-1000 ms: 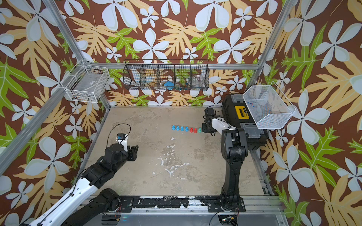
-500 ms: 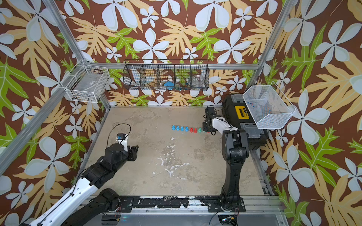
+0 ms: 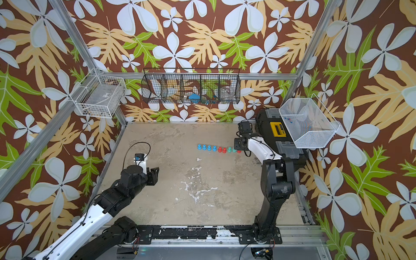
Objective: Close the stamp cap
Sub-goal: Place the stamp at the center of the board.
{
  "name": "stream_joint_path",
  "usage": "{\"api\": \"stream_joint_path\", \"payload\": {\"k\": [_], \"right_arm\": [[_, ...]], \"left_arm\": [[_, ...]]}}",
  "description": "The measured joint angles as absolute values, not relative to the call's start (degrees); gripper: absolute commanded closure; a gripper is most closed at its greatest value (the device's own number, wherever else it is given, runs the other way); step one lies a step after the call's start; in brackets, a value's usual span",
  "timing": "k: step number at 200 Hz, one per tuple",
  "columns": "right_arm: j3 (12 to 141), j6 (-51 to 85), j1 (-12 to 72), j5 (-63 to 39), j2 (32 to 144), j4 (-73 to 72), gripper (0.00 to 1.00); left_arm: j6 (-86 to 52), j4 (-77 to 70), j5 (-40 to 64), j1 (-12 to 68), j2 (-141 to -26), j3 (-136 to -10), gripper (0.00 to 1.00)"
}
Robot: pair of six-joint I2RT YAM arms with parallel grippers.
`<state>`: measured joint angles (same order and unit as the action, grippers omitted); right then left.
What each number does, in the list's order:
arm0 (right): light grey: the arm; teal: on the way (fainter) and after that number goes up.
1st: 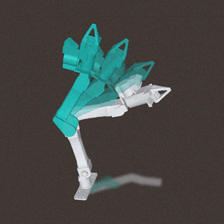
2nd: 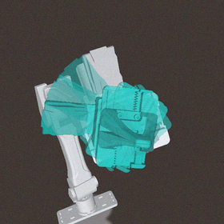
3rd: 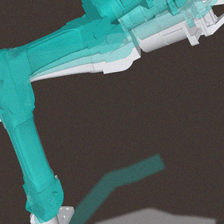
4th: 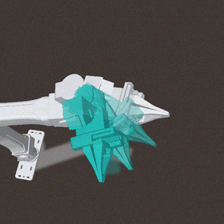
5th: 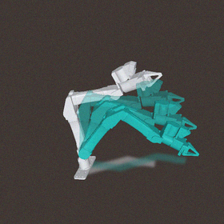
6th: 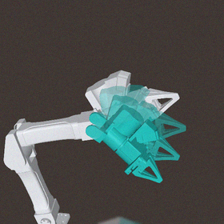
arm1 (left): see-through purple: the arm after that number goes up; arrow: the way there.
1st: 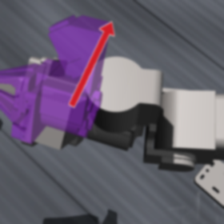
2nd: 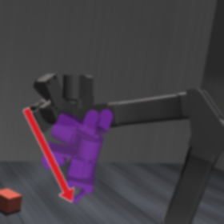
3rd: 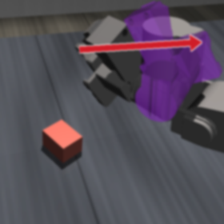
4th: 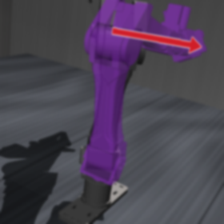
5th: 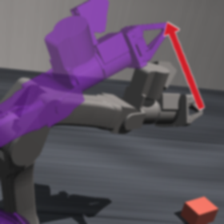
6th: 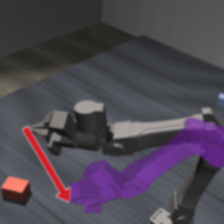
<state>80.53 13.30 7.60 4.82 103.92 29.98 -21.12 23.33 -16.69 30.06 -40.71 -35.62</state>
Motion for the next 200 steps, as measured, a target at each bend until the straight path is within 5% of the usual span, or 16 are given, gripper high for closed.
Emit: {"api": "stream_joint_path", "payload": {"k": [200], "right_arm": [[59.48,14.83,13.78,0.08,69.95,24.03,0.66]], "left_arm": [[-21.17,23.33,-16.93,30.06,-40.23,-35.62,0.44]]}}
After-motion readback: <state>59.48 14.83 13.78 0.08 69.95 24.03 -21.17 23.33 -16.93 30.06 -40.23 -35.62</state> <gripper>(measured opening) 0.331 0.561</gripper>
